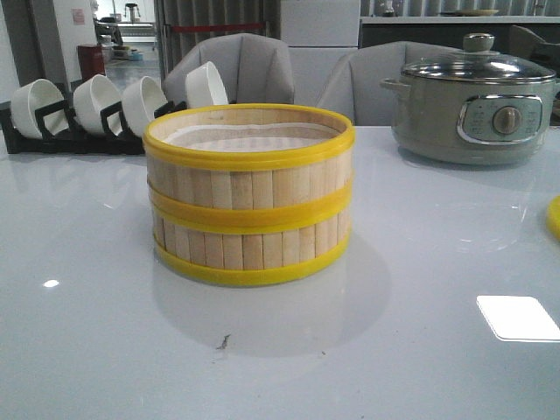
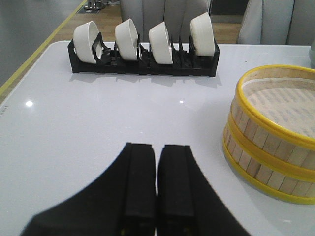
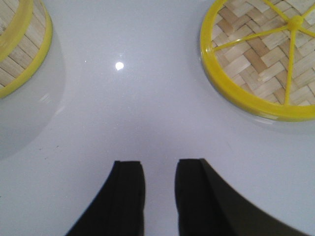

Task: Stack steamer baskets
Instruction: 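Move the right gripper over the woven bamboo lid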

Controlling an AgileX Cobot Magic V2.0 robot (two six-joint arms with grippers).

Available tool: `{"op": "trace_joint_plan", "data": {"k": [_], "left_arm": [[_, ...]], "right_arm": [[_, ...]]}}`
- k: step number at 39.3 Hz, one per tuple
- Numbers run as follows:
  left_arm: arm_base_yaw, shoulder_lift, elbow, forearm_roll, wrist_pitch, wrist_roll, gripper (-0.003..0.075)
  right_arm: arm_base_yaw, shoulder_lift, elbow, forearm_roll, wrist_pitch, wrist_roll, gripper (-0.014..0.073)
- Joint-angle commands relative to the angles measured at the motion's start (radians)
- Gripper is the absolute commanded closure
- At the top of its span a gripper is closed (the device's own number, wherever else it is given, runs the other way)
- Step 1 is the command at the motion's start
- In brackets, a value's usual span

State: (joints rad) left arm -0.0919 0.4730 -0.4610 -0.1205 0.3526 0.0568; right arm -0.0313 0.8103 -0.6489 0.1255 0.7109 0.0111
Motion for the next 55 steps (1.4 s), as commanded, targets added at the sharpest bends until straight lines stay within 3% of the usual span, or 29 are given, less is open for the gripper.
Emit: {"op": "trace_joint_plan", "data": {"k": [1, 9, 26, 42, 55], "left_arm": [[0.002, 0.002, -0.03, -0.003, -0.085, 0.002, 0.0623], [0.002, 0.002, -0.03, -0.003, -0.085, 0.002, 0.0623], [0.002, 0.002, -0.03, -0.003, -0.085, 0.002, 0.0623], [0.002, 0.002, -0.03, -0.003, -0.085, 0.002, 0.0623], [0.002, 0.002, -0.03, -0.003, -0.085, 0.002, 0.0623]], "right_arm": [[-0.001, 0.042, -0.058, -0.053, -0.06, -0.011, 0.0305], [-0.002, 0.225, -0.178, -0.157, -0.06, -0.011, 0.0305], [-0.129, 0.576, -0.46, -0.158, -0.06, -0.011, 0.0303], [-0.272, 0.705, -0.493, -0.144, -0.099, 0.014, 0.03], [-0.296, 0.818, -0.493, -0.137, -0.211, 0.014, 0.03]]}}
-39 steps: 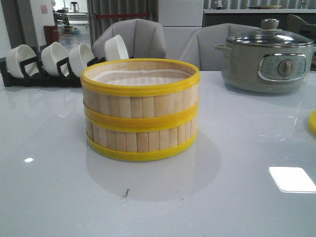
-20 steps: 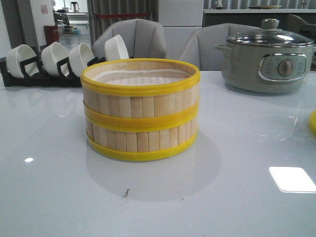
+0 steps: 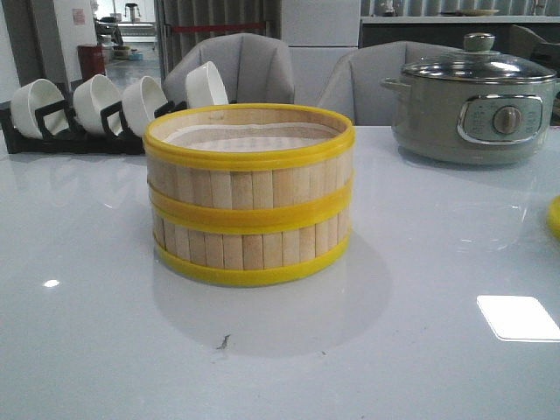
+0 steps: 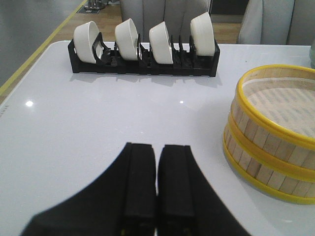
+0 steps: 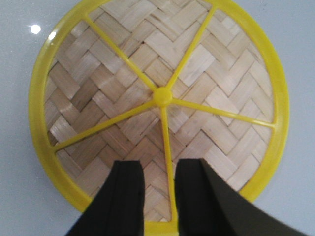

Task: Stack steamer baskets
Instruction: 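Move the right gripper over the woven bamboo lid, then lower the right gripper and grasp the lid's central yellow hub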

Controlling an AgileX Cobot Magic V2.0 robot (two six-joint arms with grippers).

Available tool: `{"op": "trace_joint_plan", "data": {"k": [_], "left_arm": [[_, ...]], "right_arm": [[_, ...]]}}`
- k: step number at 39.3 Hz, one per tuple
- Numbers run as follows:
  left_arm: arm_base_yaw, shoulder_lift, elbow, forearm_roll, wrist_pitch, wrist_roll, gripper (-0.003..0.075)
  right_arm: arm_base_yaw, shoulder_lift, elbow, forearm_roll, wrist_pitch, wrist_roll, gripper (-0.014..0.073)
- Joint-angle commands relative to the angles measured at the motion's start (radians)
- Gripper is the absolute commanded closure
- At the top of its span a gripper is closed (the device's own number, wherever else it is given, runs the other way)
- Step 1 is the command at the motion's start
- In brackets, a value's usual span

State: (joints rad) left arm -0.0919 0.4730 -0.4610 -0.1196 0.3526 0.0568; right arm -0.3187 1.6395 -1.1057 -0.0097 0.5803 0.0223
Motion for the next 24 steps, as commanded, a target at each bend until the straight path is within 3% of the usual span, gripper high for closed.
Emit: {"op": "trace_joint_plan", "data": {"k": [1, 14, 24], "left_arm": [[0.002, 0.002, -0.03, -0.003, -0.085, 0.002, 0.0623], [0.002, 0.002, -0.03, -0.003, -0.085, 0.002, 0.0623], [0.002, 0.002, -0.03, -0.003, -0.085, 0.002, 0.0623]], "right_arm": [[-0.008, -0.003, -0.036, -0.002, -0.088, 0.003, 0.03], [-0.017, 0.082, -0.048, -0.002, -0.15, 0.003, 0.0298], [-0.021, 0.099, -0.101, -0.002, -0.147, 0.003, 0.0237]]}}
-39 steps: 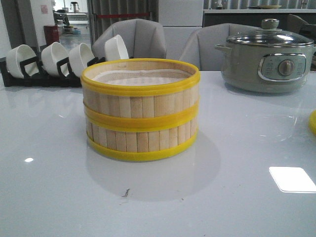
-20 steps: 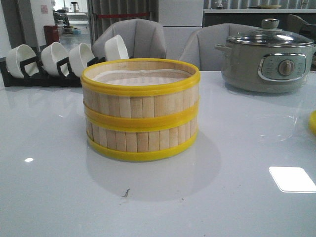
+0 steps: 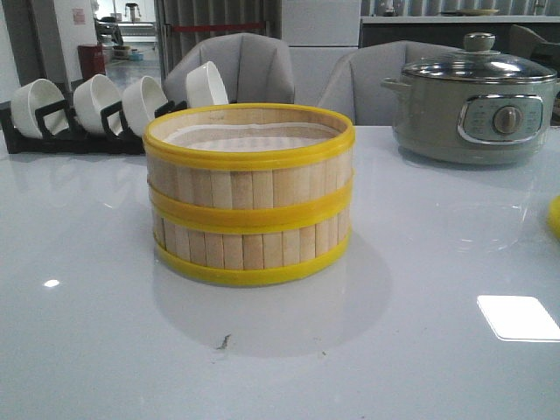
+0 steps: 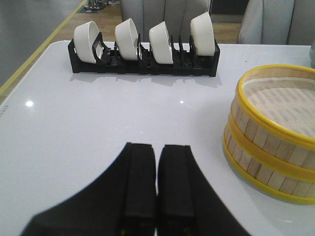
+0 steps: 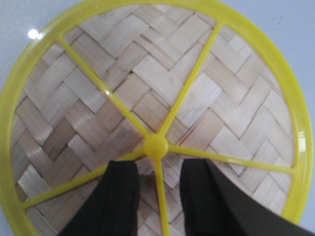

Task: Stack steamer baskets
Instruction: 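Lower the right gripper and grasp the lid's central yellow hub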

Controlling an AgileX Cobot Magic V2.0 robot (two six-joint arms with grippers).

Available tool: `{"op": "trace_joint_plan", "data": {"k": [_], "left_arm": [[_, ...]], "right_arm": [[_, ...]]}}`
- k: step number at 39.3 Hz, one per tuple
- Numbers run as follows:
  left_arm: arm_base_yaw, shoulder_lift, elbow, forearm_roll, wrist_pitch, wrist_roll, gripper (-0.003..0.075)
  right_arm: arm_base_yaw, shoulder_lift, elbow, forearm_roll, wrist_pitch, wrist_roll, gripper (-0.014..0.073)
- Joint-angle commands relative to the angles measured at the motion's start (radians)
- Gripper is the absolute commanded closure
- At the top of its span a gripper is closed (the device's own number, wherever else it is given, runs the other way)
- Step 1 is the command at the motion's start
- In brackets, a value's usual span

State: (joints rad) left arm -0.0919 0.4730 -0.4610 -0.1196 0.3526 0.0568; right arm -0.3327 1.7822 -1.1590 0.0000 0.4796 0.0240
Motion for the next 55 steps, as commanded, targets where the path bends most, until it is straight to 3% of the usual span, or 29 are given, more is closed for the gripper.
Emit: {"op": "trace_joint_plan", "data": {"k": [1, 55], "left_arm": [[0.002, 0.002, -0.03, -0.003, -0.085, 0.002, 0.0623], [0.002, 0.002, -0.03, -0.003, -0.085, 0.002, 0.0623]], "right_arm": [[-0.007, -0.039, -0.054, -0.012, -0.044, 0.001, 0.0237], [-0.007, 0.044, -0.103, 0.005, -0.057, 0.001, 0.0241]]}}
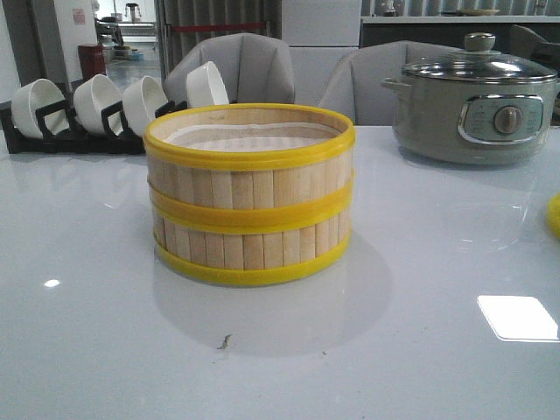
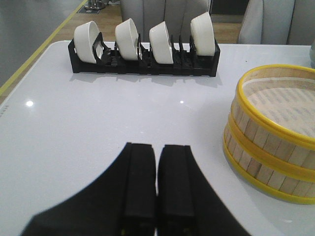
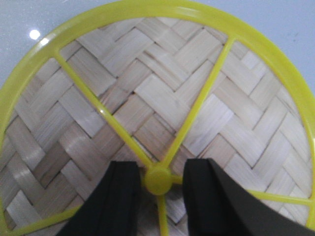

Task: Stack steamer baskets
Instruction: 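Lower the right gripper and grasp the lid's central yellow hub, then lift the lid with the right gripper and carry it over the stack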

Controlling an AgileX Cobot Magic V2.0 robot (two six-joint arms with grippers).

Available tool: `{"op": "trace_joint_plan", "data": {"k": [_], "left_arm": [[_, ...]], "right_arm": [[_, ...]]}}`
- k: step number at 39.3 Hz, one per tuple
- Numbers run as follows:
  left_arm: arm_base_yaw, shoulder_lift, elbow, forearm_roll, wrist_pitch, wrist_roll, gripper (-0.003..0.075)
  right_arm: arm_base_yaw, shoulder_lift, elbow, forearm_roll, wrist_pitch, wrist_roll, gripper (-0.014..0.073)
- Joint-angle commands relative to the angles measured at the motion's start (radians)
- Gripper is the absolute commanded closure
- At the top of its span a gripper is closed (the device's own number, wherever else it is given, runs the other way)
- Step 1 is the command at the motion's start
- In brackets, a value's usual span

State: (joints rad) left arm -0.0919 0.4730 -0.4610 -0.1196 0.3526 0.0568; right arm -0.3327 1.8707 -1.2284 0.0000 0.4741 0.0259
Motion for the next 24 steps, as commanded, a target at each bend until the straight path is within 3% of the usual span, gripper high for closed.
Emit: {"op": "trace_joint_plan", "data": {"k": [1, 7, 13, 24], "left_arm": [[0.002, 0.002, -0.03, -0.003, -0.085, 0.002, 0.0623], [0.002, 0.002, -0.03, -0.003, -0.085, 0.002, 0.0623], [0.002, 0.002, -0.03, -0.003, -0.085, 0.002, 0.0623], [0.002, 0.002, -0.03, -0.003, -0.085, 0.002, 0.0623]], "right_arm": [[-0.007, -0.044, -0.033, 0.006, -0.052, -0.001, 0.0245], [-0.006, -0.043, -0.033, 0.007, -0.05, -0.001, 0.0363], [-0.006, -0.043, -0.033, 0.04, -0.041, -0.001, 0.0575], [0.046, -0.046, -0.033, 0.053, -0.038, -0.001, 0.0566]]}}
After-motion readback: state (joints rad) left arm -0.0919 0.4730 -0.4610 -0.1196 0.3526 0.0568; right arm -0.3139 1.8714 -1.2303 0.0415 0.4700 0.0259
